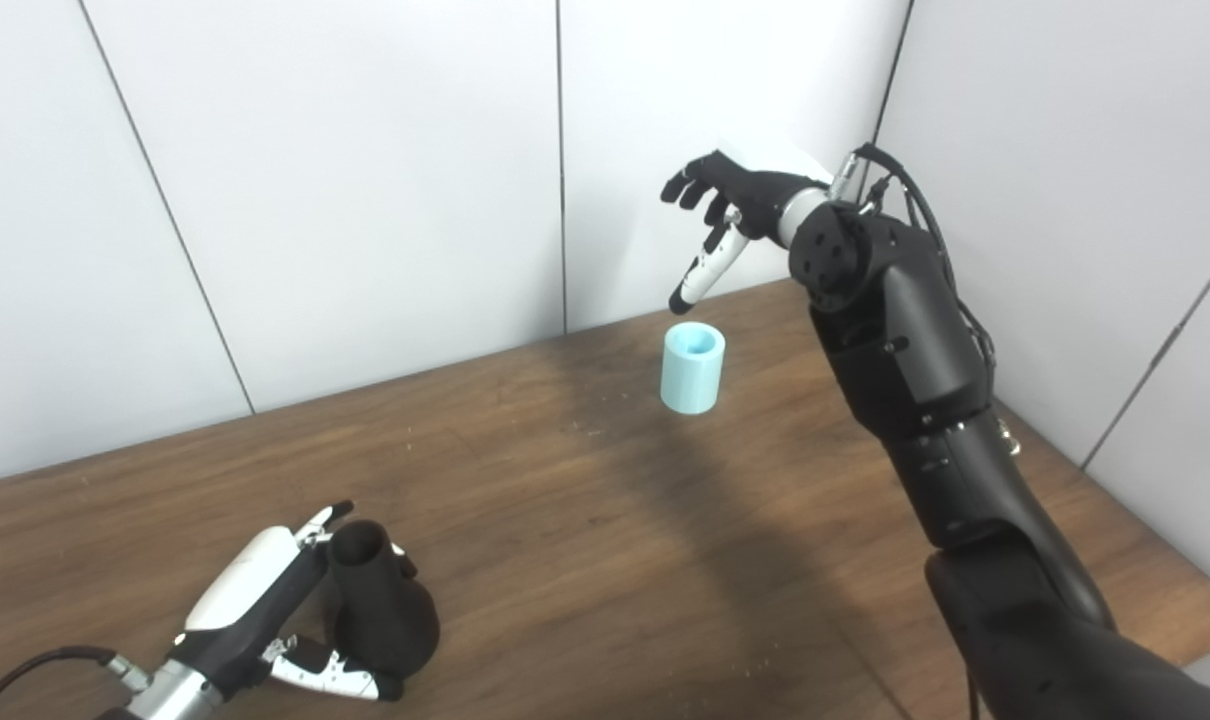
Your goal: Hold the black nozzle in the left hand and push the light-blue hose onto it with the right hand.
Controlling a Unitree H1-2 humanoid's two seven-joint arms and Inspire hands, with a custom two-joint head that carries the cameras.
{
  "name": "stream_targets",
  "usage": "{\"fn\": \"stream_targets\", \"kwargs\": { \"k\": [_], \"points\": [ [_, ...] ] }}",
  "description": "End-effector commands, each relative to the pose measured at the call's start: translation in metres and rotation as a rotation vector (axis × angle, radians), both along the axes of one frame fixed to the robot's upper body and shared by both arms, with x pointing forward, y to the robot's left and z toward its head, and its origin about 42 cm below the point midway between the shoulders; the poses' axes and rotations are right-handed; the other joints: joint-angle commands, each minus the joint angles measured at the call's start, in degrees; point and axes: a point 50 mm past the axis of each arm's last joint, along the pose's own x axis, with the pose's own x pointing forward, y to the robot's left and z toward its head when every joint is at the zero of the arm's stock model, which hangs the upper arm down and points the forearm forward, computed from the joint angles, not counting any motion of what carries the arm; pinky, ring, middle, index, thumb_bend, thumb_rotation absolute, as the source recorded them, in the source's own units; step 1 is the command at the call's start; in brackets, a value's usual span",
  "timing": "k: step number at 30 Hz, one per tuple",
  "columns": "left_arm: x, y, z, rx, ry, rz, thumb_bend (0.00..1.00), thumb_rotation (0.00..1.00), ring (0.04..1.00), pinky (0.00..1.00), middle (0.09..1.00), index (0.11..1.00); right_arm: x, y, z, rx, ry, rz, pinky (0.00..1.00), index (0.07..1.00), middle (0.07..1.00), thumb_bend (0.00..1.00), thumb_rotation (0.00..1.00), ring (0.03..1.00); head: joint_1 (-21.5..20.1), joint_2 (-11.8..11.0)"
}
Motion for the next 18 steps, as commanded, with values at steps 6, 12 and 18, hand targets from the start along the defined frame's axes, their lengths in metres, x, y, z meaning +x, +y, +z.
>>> {"fn": "stream_targets", "kwargs": {
  "k": [6,12,18],
  "points": [
    [-0.01,0.036,-0.041,0.177,0.139,0.054,0.53,0.0,0.604,1.0,0.463,0.49,0.012,-0.01,0.025,-0.01,-0.025,0.004,0.67,0.797,0.853,0.84,0.07,0.796,-0.2,0.0],
    [-0.009,0.038,-0.041,0.169,0.145,0.054,0.53,0.0,0.605,1.0,0.465,0.489,0.022,-0.01,0.012,-0.038,0.045,0.004,0.71,0.812,0.849,0.85,0.09,0.812,0.1,0.1],
    [-0.01,0.039,-0.041,0.169,0.148,0.056,0.53,0.0,0.605,1.0,0.466,0.489,0.03,-0.011,-0.006,-0.019,0.127,0.011,0.76,0.821,0.876,0.88,0.08,0.857,0.4,0.1]
  ]
}}
